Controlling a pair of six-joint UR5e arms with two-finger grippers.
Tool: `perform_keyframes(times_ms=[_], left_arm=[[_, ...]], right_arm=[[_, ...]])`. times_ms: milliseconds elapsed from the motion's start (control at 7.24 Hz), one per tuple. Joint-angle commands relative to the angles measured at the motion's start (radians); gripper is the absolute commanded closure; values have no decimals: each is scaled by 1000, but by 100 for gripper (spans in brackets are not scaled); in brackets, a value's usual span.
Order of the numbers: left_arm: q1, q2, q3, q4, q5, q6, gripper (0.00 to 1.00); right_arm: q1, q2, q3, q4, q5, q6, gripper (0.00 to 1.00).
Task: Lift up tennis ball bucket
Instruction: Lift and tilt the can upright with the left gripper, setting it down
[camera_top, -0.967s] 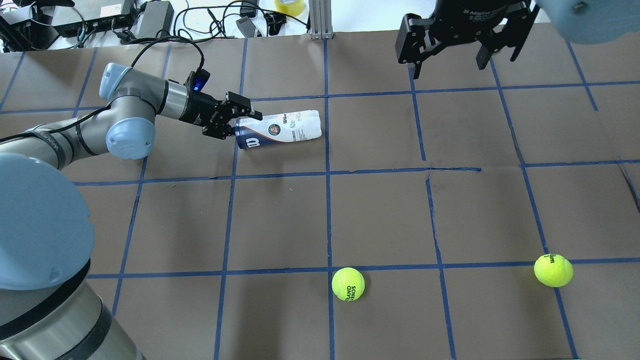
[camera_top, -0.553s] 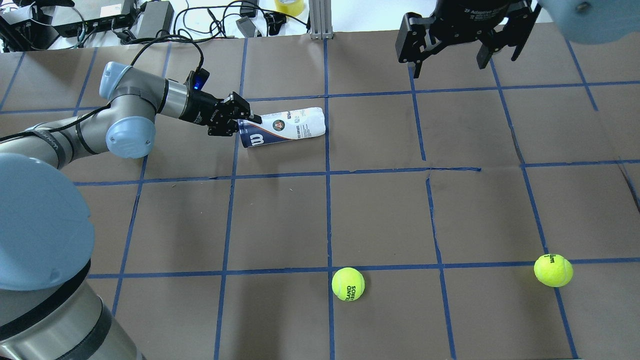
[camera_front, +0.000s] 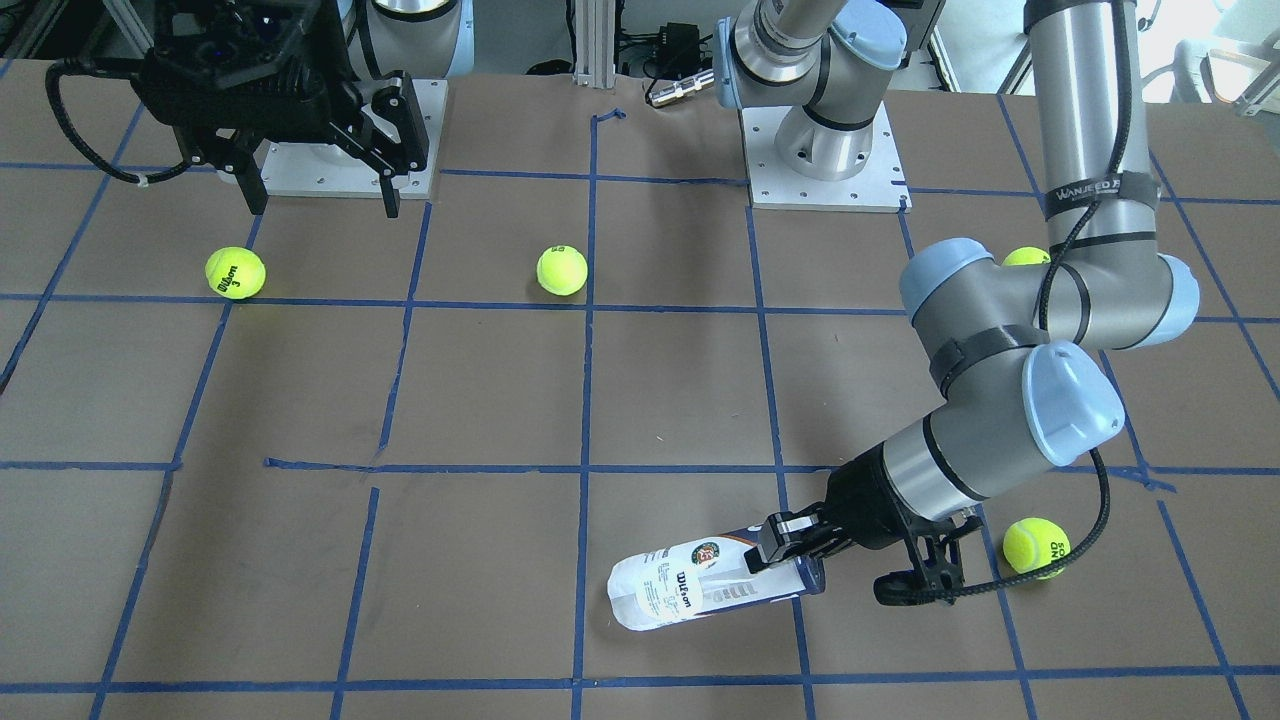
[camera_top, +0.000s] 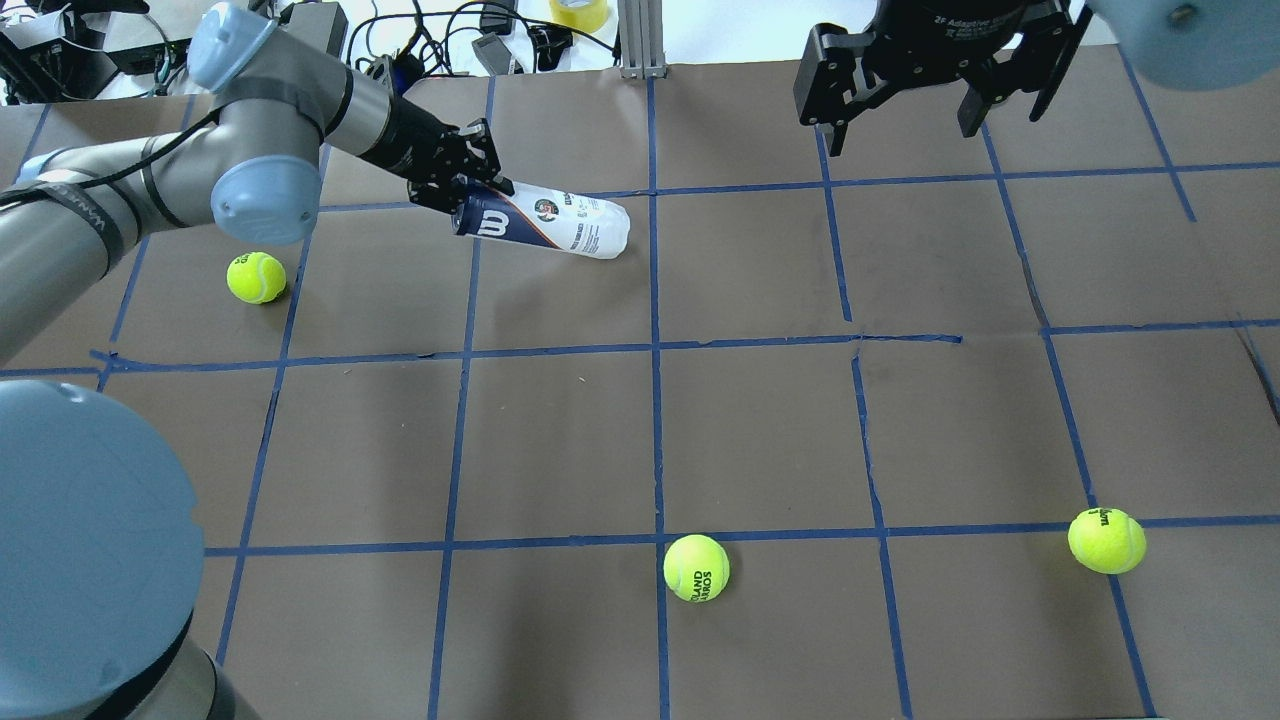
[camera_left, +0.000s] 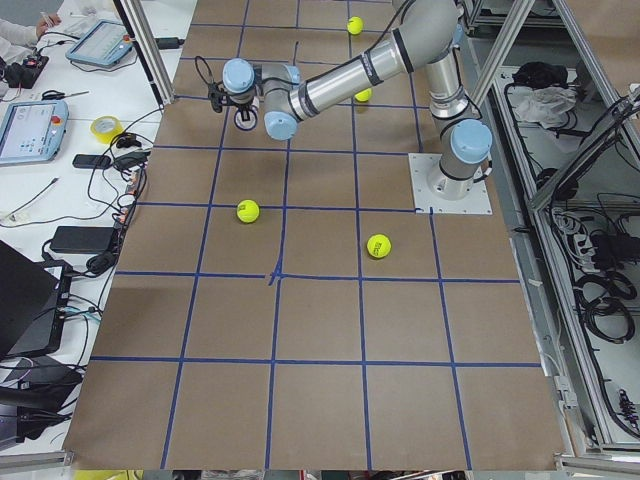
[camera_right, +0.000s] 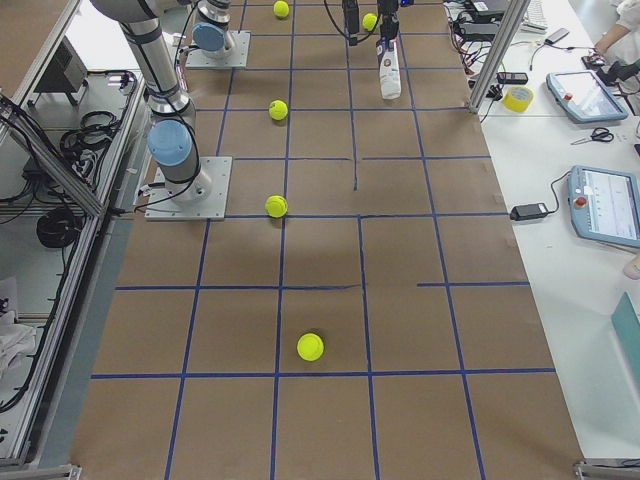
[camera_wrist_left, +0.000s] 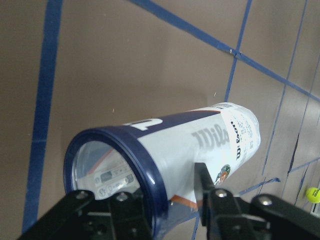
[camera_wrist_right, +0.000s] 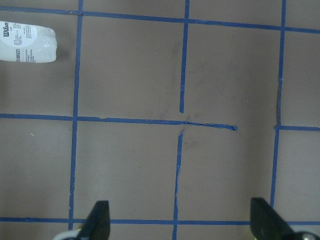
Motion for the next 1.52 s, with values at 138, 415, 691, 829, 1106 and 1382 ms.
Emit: perform_keyframes(times_ms=[138, 415, 691, 829, 1106, 1382], left_arm=[[-80, 46, 184, -161, 207, -47, 100], [-150, 40, 195, -171, 386, 37, 100], [-243, 19, 189, -173, 536, 215, 100], [-250, 11, 186, -172, 534, 226, 100], [-251, 2, 171, -174, 525, 223, 100], [-257, 3, 151, -172, 527, 214, 100]], right_arm=[[1, 0, 0, 1, 1, 0, 0], [0, -2, 17, -9, -1, 0, 0], [0, -2, 20, -13, -1, 0, 0], [0, -2, 20, -13, -1, 0, 0], [1, -2, 20, -13, 1, 0, 0], [1, -2, 20, -13, 1, 0, 0]])
